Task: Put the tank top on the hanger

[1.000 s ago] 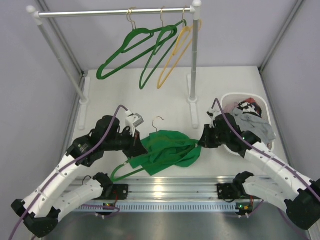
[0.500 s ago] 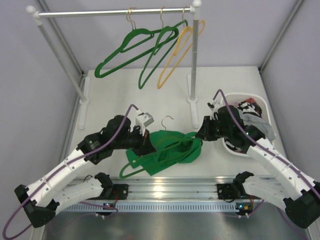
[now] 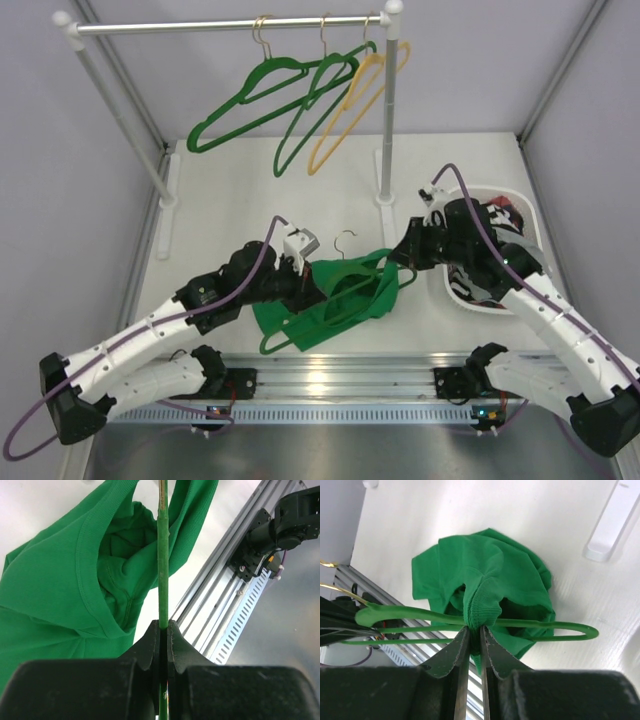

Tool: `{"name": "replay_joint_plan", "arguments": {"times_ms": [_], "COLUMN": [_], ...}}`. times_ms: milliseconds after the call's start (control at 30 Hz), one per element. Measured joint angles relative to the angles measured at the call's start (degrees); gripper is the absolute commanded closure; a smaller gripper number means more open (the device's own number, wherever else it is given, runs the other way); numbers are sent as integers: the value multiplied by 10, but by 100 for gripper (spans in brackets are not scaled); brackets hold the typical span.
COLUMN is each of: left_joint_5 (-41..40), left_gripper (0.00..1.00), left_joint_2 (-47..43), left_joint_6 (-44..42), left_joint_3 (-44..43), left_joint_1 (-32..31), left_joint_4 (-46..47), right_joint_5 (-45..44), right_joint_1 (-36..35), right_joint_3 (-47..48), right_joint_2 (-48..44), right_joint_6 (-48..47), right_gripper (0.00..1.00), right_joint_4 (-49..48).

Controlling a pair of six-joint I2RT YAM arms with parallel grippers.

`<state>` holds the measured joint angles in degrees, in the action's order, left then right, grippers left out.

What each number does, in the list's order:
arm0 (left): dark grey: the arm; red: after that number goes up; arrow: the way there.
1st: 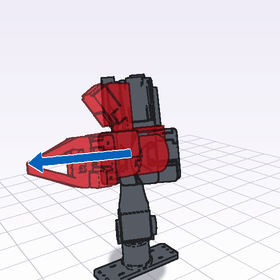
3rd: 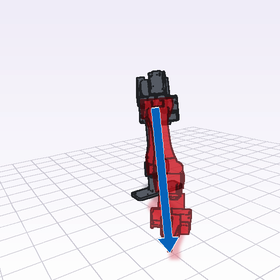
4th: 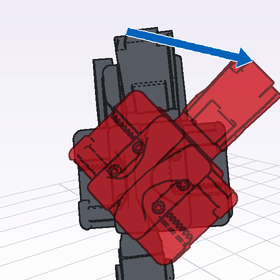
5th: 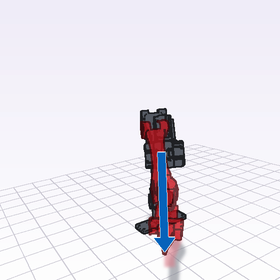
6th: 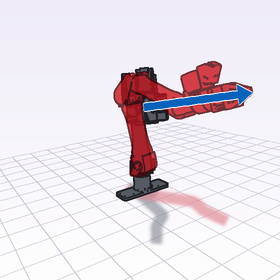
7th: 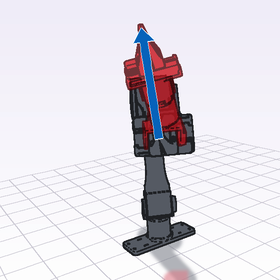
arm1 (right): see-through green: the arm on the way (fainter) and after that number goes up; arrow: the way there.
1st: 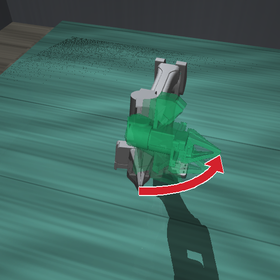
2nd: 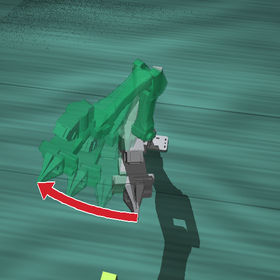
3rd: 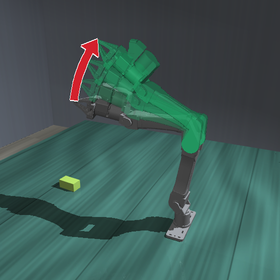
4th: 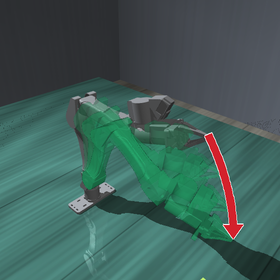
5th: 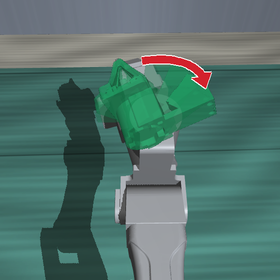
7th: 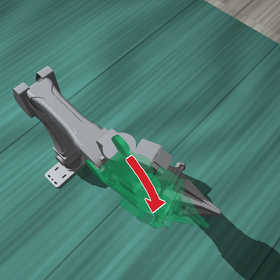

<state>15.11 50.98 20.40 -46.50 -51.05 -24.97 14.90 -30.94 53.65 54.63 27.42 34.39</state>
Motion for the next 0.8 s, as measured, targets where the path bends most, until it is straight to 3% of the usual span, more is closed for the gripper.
{"name": "replay_joint_plan", "arguments": {"times_ms": [67,133,267,333,433,600,800], "left_joint_5": [-14,-24,-40,-42,-43,-46,-43], "left_gripper": [100,100,100,100,100,100,100], "left_joint_2": [-4,-9,-23,-28,-32,-45,-50], "left_joint_6": [4,6,5,5,5,5,5], "left_joint_3": [13,22,34,39,47,63,67], "left_joint_1": [-12,-18,-26,-26,-27,-28,-28], "left_joint_4": [22,37,59,66,74,75,92], "right_joint_5": [2,2,-9,-26,-53,-72,-47], "right_joint_1": [0,0,0,0,0,1,1], "right_joint_3": [11,15,15,15,15,14,4], "right_joint_2": [0,0,5,6,5,2,-18], "right_joint_6": [0,0,-2,-7,-11,-16,-34], "right_gripper": [87,80,46,41,40,47,48], "right_joint_4": [-1,0,2,9,26,40,35]}}
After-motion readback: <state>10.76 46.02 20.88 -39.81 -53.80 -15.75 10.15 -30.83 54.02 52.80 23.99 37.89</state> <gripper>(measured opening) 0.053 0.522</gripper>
